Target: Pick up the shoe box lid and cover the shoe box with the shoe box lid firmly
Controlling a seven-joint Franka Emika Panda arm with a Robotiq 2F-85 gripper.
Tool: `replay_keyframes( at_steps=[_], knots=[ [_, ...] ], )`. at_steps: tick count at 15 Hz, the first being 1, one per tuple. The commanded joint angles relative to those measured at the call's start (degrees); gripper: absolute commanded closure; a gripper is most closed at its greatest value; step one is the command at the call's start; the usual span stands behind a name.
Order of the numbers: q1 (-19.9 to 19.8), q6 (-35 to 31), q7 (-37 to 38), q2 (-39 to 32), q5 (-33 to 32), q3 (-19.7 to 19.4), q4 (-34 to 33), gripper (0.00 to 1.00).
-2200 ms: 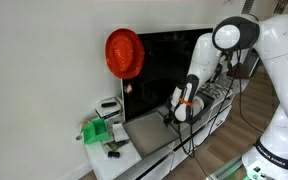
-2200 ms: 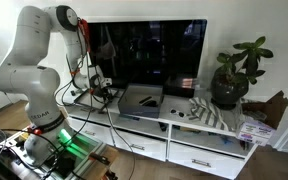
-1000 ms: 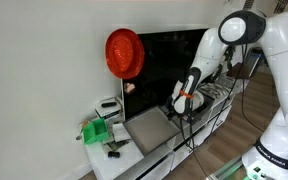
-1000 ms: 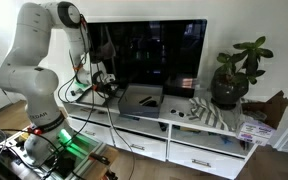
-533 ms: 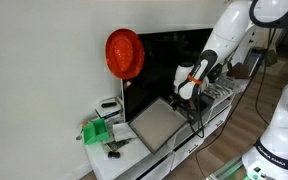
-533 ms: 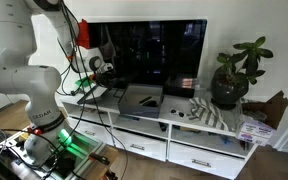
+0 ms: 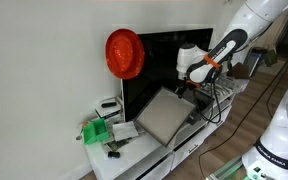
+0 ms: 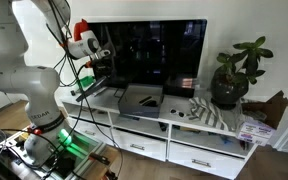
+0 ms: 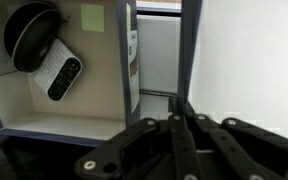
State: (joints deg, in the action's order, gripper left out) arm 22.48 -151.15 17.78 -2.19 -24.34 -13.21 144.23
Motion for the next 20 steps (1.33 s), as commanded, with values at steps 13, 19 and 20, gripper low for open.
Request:
replay_keyframes(
  at_steps=[13, 19, 20],
  knots=[
    [-19.5, 24.6, -0.8, 22.9, -13.2, 21.6, 1.3, 0.99],
    [-19.9, 26.6, 5.3, 27.9, -29.5, 24.8, 3.9, 0.99],
    [-19.4, 27.5, 5.9, 29.2, -31.4, 25.0, 4.8, 0.99]
  ],
)
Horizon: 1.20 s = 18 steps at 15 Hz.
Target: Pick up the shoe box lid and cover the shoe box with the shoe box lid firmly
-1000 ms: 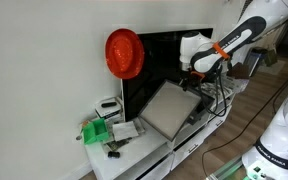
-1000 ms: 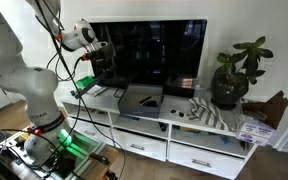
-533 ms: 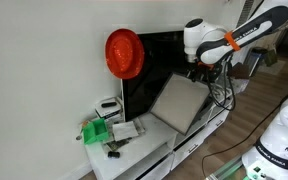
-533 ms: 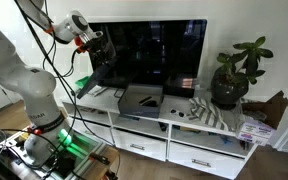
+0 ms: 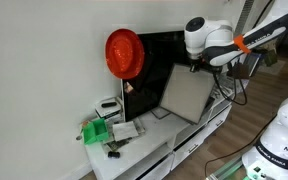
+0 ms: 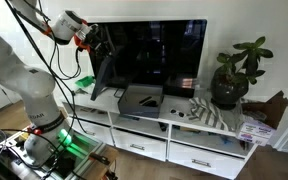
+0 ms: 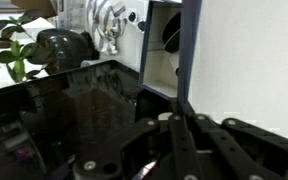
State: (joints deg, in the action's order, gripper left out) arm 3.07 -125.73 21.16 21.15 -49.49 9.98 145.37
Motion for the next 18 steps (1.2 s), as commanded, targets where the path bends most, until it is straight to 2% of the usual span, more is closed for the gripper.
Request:
replay_keyframes(
  at_steps=[1, 6, 7, 9, 14, 18],
  knots=[
    [0.7, 0.9, 0.9, 0.9, -2.4, 0.0, 0.5, 0.96],
    [1.0, 1.7, 1.6, 4.1, -4.6, 0.7, 2.6, 0.96],
    [1.0, 1.7, 1.6, 4.2, -4.7, 0.7, 2.7, 0.99],
    [0.2, 7.7, 2.4, 5.1, -9.2, 3.5, 1.5, 0.99],
    [2.4, 22.5, 1.1, 5.9, -17.6, 5.9, -1.3, 0.99],
    [4.2, 29.8, 6.6, 3.0, -28.0, 7.1, -0.5, 0.99]
  ],
)
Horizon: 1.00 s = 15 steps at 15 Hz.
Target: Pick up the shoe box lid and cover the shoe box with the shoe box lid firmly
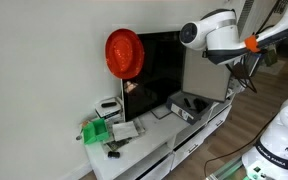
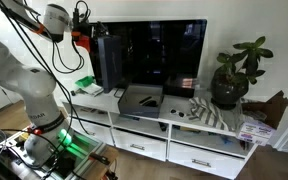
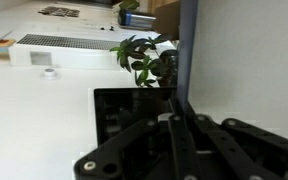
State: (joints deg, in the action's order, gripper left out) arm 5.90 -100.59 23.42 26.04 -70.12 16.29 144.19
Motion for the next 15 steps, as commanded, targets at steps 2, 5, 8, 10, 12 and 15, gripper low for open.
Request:
replay_keyframes(
  at_steps=[2, 5, 8, 10, 12, 15],
  knots=[
    [2.7, 7.5, 9.0, -3.7, -12.2, 1.4, 2.0, 0.99],
    [5.0, 12.6, 13.4, -5.6, -14.5, 1.3, 3.9, 0.99],
    [6.8, 20.4, 17.6, -7.6, -17.8, 1.9, 6.2, 0.99],
    [7.9, 24.5, 20.2, -9.2, -19.1, 1.9, 7.1, 0.99],
    [9.2, 23.2, 19.1, -9.1, -17.1, 0.1, 6.3, 0.99],
    [9.7, 23.5, 19.6, -9.7, -17.0, -0.2, 6.5, 0.96]
  ],
)
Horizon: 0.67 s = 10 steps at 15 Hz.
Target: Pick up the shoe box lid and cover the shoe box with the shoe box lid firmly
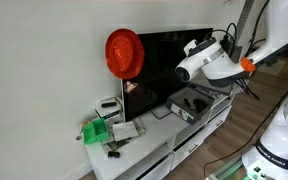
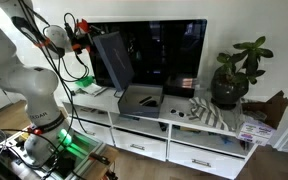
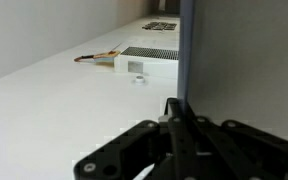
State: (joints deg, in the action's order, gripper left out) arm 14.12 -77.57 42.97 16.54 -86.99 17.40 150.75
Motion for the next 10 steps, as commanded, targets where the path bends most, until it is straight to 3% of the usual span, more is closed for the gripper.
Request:
replay_keyframes(
  at_steps=[1, 6, 10],
  knots=[
    [1.5, 0.5, 0.0, -0.2, -0.1, -1.4, -0.1, 0.96],
    [1.0, 2.7, 3.8, -2.5, -3.1, -1.0, 1.0, 0.99],
    [0.5, 6.2, 13.3, -7.8, -4.4, -1.0, 2.6, 0.99]
  ],
)
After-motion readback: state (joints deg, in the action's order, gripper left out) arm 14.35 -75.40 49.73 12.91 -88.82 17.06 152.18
